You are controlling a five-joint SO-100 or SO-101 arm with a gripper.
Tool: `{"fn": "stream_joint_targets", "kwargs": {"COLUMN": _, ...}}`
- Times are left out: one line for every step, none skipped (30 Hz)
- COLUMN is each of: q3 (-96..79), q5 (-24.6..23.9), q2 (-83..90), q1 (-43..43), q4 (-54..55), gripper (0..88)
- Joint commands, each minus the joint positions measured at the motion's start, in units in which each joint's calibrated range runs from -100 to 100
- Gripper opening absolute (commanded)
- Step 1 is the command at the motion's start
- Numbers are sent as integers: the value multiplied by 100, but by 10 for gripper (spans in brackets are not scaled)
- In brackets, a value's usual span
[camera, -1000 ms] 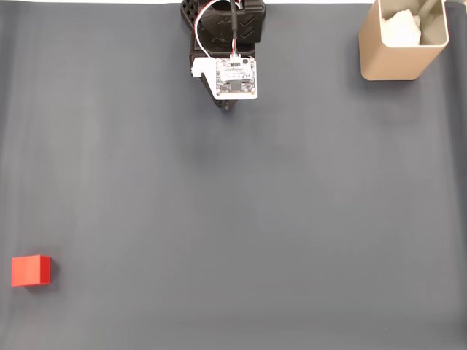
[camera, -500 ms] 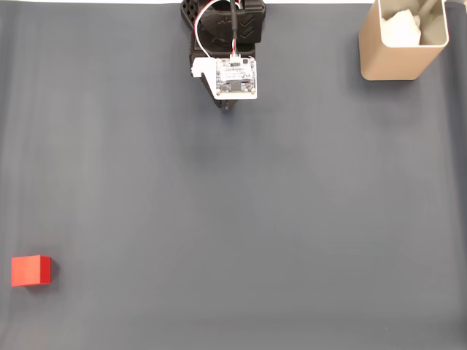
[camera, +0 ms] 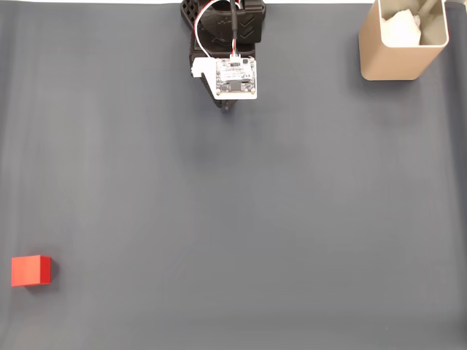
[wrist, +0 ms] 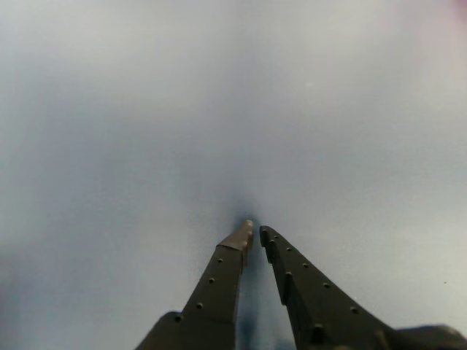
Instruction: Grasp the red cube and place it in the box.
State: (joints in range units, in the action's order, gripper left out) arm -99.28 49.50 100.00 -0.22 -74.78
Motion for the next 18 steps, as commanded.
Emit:
{"fn": "stream_joint_targets", "kwargs": {"q3": -54, "q5": -73, "q2": 0, "q1": -35, "q4": -112, "gripper": 3}}
{"fn": "stream_joint_targets", "kwargs": {"q3": -54, "q5": -73, "q2": 0, "q1": -35, "q4": -112, "gripper": 3}}
{"fn": "stream_joint_targets", "kwargs": {"q3": -54, "q5": -63, "q2": 0, "q1": -35, "q4": -112, "gripper": 3}}
{"fn": "stream_joint_targets", "kwargs": {"q3": -54, "q5": -44, "q2": 0, "q1": -35, "q4": -112, "gripper": 3}}
{"fn": "stream_joint_targets", "kwargs": {"q3": -54, "q5": -29, "q2": 0, "q1": -35, "q4": -87, "gripper": 3}}
{"fn": "stream_joint_targets", "kwargs": {"q3": -54, "q5": -29, "q2": 0, "q1": -35, "q4": -14, "gripper": 3}}
{"fn": "stream_joint_targets", "kwargs": {"q3": -54, "q5": -29, "q2": 0, "q1": -35, "q4": 76, "gripper": 3}}
{"fn": "stream_joint_targets", "kwargs": {"q3": -54, "q5": -29, "q2": 0, "q1": -35, "q4": 191, "gripper": 3}}
{"fn": "stream_joint_targets", "kwargs": {"q3": -54, "q5": -29, "q2": 0, "q1": -42, "q4": 314, "gripper": 3}}
{"fn": "stream_joint_targets", "kwargs": {"q3": -54, "q5": -34, "q2": 0, "q1": -42, "q4": 445, "gripper": 3}}
{"fn": "stream_joint_targets", "kwargs": {"q3": -54, "q5": -39, "q2": 0, "q1": -56, "q4": 568, "gripper": 3}}
{"fn": "stream_joint_targets", "kwargs": {"q3": -54, "q5": -44, "q2": 0, "q1": -63, "q4": 699, "gripper": 3}}
{"fn": "stream_joint_targets", "kwargs": {"q3": -54, "q5": -44, "q2": 0, "q1": -63, "q4": 814, "gripper": 3}}
{"fn": "stream_joint_targets", "kwargs": {"q3": -54, "q5": -39, "q2": 0, "q1": -70, "q4": 929, "gripper": 3}}
{"fn": "stream_joint_targets", "kwargs": {"q3": -54, "q5": -34, "q2": 0, "q1": -70, "q4": 1044, "gripper": 3}}
{"fn": "stream_joint_targets", "kwargs": {"q3": -54, "q5": -39, "q2": 0, "q1": -70, "q4": 1150, "gripper": 3}}
{"fn": "stream_joint_targets", "kwargs": {"q3": -54, "q5": -44, "q2": 0, "q1": -70, "q4": 1265, "gripper": 3}}
{"fn": "stream_joint_targets", "kwargs": {"q3": -54, "q5": -54, "q2": 0, "q1": -70, "q4": 1380, "gripper": 3}}
